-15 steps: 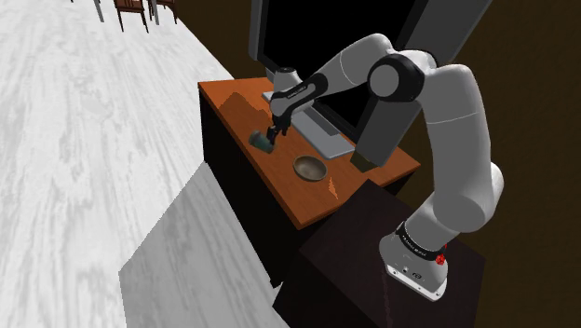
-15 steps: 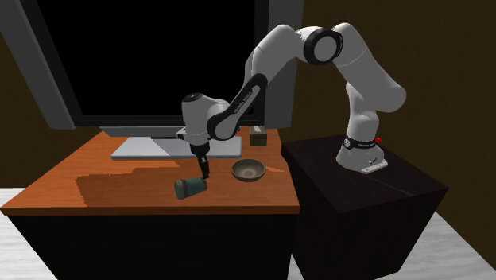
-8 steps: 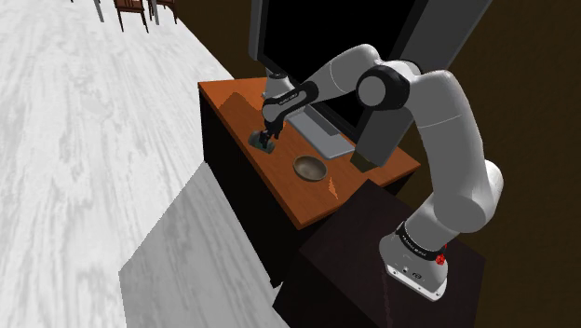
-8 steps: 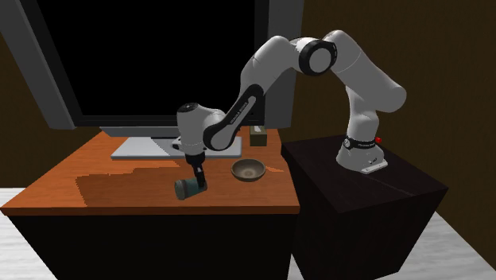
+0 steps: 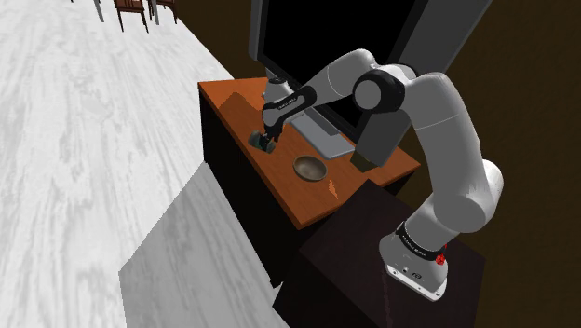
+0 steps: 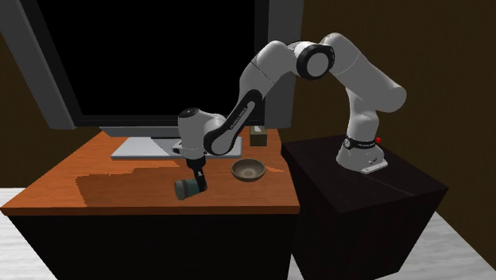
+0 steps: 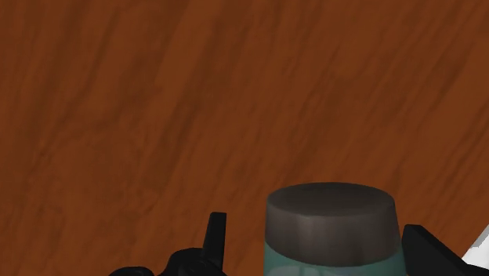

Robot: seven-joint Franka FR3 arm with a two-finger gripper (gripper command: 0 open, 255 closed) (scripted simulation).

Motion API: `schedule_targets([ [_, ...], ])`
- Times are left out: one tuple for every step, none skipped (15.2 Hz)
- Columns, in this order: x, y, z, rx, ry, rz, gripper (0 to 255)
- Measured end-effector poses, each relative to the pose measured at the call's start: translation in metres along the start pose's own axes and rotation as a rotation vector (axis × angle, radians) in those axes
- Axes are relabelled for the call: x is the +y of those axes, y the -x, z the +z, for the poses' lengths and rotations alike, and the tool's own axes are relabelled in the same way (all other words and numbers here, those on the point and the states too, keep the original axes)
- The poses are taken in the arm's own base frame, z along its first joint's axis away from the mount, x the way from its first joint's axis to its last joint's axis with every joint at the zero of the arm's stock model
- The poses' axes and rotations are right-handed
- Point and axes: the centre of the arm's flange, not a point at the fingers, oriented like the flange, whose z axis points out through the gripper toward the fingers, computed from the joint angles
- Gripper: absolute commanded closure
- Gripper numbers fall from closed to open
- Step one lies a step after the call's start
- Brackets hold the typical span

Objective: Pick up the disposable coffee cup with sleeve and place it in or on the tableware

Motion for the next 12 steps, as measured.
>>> schedule_targets([
  [0.0, 0.0, 0.0, 0.0, 0.0, 0.0, 0],
  [0.0, 0.0, 0.0, 0.0, 0.0, 0.0, 255],
  [-0.0002, -0.0002, -0.0002, 0.0, 0.0, 0.0, 255],
  [0.0001, -0.0001, -0.0001, 0.0, 0.0, 0.0, 255],
  [0.0001, 0.0, 0.0002, 0.0, 0.0, 0.0, 255],
  [0.0001, 0.0001, 0.0002, 0.0, 0.0, 0.0, 255],
  [0.0001, 0.0001, 0.0002, 0.0, 0.0, 0.0, 255],
  [0.0002, 0.0001, 0.0002, 0.0, 0.0, 0.0, 255],
  [0.0002, 0.0001, 0.0002, 0.0, 0.0, 0.0, 255],
  [0.0002, 0.0001, 0.0002, 0.0, 0.0, 0.0, 255],
  [0.0002, 0.0001, 0.0002, 0.0, 0.0, 0.0, 255],
  [0.0002, 0.0001, 0.0002, 0.0, 0.0, 0.0, 255],
])
